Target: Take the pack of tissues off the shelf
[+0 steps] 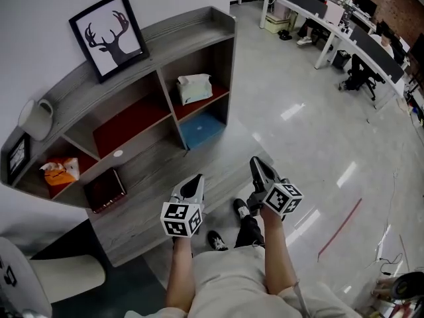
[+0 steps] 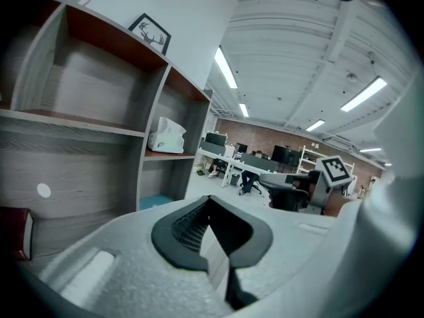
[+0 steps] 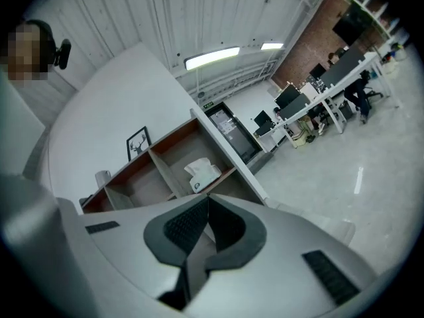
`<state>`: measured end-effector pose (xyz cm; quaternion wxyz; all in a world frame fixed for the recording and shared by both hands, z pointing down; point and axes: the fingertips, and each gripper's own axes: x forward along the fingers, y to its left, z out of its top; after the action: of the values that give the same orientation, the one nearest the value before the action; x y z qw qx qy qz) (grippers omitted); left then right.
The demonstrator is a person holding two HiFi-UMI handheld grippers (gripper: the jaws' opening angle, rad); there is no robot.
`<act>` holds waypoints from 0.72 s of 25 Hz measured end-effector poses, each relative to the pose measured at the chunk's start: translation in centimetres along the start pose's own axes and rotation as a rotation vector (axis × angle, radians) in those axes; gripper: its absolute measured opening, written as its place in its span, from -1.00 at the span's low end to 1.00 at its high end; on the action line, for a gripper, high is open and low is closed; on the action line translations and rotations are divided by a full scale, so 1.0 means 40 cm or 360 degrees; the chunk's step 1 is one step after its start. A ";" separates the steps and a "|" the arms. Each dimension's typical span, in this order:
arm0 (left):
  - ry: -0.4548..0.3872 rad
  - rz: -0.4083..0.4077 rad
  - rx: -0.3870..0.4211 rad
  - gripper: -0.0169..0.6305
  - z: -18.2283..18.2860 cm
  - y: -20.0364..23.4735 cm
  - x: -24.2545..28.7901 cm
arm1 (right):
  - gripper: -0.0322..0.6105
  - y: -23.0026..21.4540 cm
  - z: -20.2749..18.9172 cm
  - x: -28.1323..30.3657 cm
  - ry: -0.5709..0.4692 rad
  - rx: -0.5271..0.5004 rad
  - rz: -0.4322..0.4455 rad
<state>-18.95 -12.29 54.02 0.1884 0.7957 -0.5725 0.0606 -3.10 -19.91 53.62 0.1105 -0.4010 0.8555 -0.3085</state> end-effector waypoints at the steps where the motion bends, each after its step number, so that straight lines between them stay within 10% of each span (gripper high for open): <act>1: -0.0001 -0.0004 0.0009 -0.92 0.006 -0.004 0.006 | -0.85 -0.007 0.009 0.004 -0.0022 0.0030 0.0005; 18: -0.0083 0.0168 0.0041 -0.92 0.125 0.033 0.101 | -0.85 0.019 0.122 0.150 0.0104 -0.0251 0.0185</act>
<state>-19.40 -18.07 50.98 0.1596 0.7681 -0.6175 0.0572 -5.37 -26.21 49.66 0.0684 -0.3480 0.9020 -0.2462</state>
